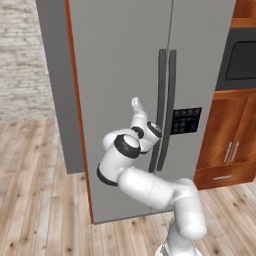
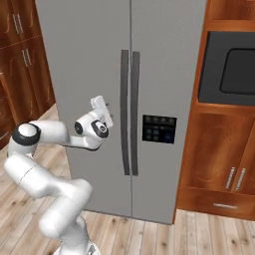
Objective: There's a fish in the fridge that needs to be moved to the freezer for freezing. Pick up the fish from the fridge, place it on any shelf in the freezer, and close the fridge and freezer doors when done.
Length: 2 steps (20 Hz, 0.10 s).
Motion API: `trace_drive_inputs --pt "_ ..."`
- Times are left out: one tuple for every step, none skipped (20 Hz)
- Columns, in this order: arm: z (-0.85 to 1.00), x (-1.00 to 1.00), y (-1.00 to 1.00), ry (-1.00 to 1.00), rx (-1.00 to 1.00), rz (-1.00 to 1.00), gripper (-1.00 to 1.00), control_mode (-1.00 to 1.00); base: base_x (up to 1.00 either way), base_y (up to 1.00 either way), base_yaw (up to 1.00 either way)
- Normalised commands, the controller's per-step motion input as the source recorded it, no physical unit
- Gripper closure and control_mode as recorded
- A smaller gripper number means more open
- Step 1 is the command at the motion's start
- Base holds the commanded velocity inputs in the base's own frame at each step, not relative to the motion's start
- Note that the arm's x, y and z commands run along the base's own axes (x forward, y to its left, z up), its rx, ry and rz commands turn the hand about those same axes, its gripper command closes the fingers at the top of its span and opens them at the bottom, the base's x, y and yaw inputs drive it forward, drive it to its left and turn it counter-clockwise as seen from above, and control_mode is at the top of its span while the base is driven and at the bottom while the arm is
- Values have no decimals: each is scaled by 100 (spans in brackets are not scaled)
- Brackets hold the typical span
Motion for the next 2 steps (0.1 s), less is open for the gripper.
trace_drive_inputs --pt "39 31 -7 0 1 0 -100 -100 0 0 0" --pt "45 27 -4 0 0 0 -100 -100 0 0 0"
